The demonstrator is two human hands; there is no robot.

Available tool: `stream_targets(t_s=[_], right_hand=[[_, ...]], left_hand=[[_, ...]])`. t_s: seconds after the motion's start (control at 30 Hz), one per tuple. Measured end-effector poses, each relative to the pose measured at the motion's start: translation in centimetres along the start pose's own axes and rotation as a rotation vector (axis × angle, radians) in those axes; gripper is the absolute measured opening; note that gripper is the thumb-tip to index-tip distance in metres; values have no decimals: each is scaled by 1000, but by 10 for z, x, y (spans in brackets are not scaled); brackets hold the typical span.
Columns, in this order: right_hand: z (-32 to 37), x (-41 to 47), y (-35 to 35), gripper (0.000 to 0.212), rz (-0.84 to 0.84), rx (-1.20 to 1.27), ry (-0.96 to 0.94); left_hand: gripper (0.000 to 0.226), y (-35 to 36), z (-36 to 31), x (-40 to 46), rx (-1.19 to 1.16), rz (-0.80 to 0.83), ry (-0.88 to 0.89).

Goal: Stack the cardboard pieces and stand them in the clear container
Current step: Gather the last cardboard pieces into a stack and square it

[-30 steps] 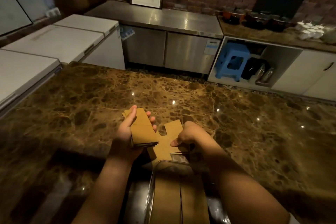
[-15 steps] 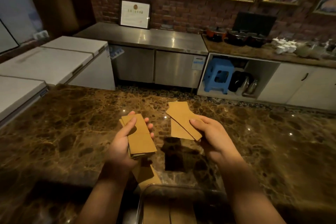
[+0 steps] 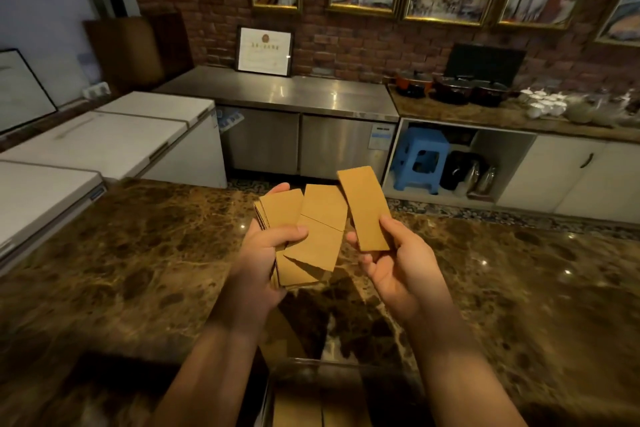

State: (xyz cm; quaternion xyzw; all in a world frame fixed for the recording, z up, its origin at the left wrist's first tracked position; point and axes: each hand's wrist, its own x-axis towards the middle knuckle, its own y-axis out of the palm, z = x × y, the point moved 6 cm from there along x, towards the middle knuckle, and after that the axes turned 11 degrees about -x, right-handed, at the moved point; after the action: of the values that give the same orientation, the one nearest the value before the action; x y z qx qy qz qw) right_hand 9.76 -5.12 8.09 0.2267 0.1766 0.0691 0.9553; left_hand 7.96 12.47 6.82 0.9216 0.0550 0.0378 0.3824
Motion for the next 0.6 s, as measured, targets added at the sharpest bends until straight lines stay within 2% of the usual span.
stream_targets(t_s=[0.1,0.2,0.3,0.4,0.47,0.53,0.6], right_hand=[[-2,1,0,24,-40,5,18],[-2,3,-1,15,-49,-143,-24],[3,0,2,26,16,-312,-133],[7,-4,6,33,42,-483,-213],[7,-6,12,35,68,-605,-237],[6,-6,13,36,78,-638,-245],[8,-6,11,35,82,-598,-270]], left_hand=[[65,4,-5,-6,78,64,22],[68,8,-6,-9,108,121,24],[68,12,-3,-10,121,151,6],[64,13,11,-10,-53,73,-157],[44,14,18,-11,-97,42,-235],[28,9,25,-10,-75,-13,-266],[27,5,28,-10,-106,-94,-267]])
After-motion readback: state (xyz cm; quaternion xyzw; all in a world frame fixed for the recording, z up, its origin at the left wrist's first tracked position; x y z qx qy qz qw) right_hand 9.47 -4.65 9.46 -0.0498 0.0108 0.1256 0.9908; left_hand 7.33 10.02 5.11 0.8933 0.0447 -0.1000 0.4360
